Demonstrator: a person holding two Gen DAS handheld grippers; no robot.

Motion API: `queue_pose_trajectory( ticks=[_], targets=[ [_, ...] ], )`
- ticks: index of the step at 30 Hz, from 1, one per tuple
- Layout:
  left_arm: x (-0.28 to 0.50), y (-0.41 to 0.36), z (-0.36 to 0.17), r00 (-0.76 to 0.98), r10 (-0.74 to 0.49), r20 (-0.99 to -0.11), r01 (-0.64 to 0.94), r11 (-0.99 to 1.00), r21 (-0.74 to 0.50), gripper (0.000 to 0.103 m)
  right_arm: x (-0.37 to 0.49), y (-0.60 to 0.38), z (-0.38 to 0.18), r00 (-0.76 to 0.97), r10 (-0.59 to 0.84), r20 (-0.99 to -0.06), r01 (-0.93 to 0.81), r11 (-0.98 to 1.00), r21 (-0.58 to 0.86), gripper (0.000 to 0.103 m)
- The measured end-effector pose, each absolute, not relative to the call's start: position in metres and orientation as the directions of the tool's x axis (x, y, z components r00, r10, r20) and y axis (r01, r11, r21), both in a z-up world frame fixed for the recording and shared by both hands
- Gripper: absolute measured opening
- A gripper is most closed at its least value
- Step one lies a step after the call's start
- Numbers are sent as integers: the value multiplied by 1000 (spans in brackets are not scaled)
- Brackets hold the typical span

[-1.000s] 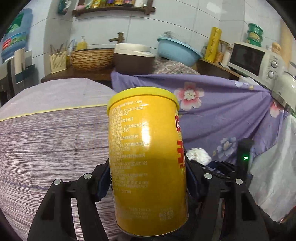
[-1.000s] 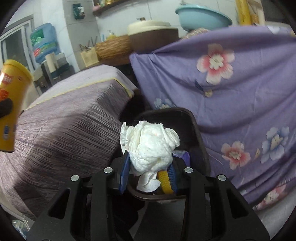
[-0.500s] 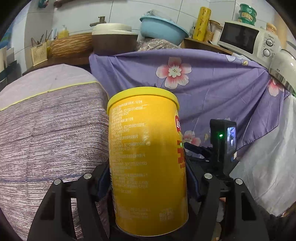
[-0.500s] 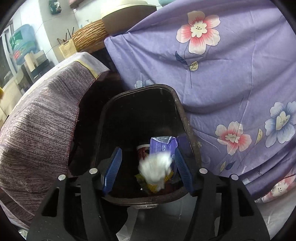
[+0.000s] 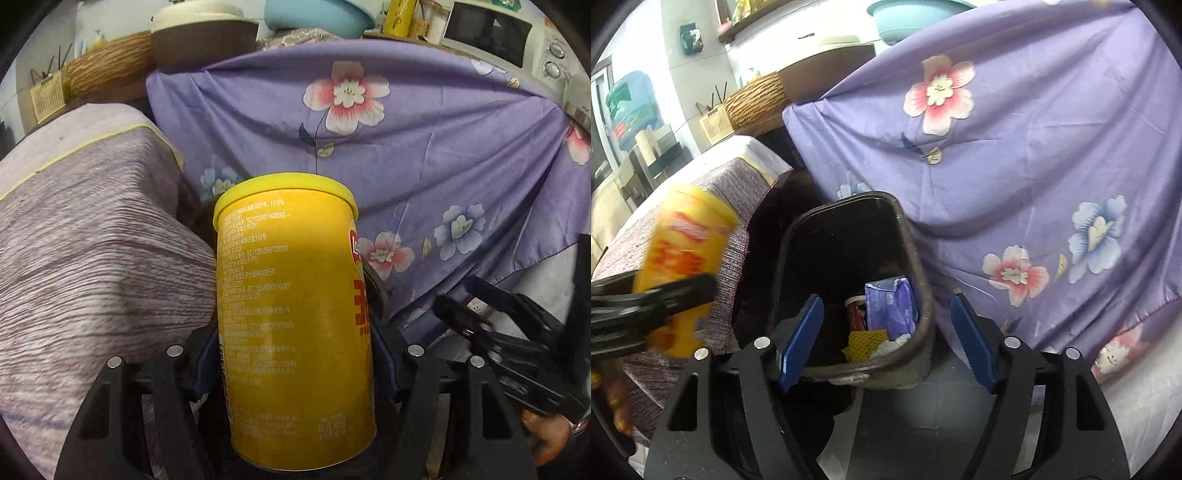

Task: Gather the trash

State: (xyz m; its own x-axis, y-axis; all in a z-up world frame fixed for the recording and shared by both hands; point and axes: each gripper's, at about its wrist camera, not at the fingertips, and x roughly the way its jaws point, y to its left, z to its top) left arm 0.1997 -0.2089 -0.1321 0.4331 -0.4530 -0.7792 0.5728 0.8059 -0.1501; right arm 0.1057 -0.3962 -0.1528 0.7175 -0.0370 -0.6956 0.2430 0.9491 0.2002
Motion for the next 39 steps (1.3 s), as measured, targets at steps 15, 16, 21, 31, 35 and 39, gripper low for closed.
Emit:
queue_pose_trajectory(
  ticks=[15, 16, 21, 31, 35, 39],
  targets=[
    [242, -273, -186, 362, -368, -856, 588, 803, -96, 67, 76, -420, -149, 711, -92, -697, 319, 925, 204, 73],
    [244, -275, -188, 360, -362, -860, 588, 804, -92, 68, 74, -421, -149, 710, -94, -698, 324, 924, 205, 73],
    [242, -275, -181, 367, -393, -843, 594, 797, -113, 83, 71, -425, -149, 706, -108, -700, 344, 916, 206, 79],
    [211, -261, -145, 393, -461, -796, 586, 792, -169, 85, 68, -427, -137, 719, -149, -678, 364, 913, 185, 81],
    [184, -249, -112, 432, -502, -749, 598, 781, -179, 89, 64, -427, -127, 733, -176, -657, 381, 907, 181, 85],
    [157, -228, -78, 491, -539, -685, 612, 773, -169, 94, 61, -425, -114, 745, -208, -634, 399, 900, 174, 88]
  ],
)
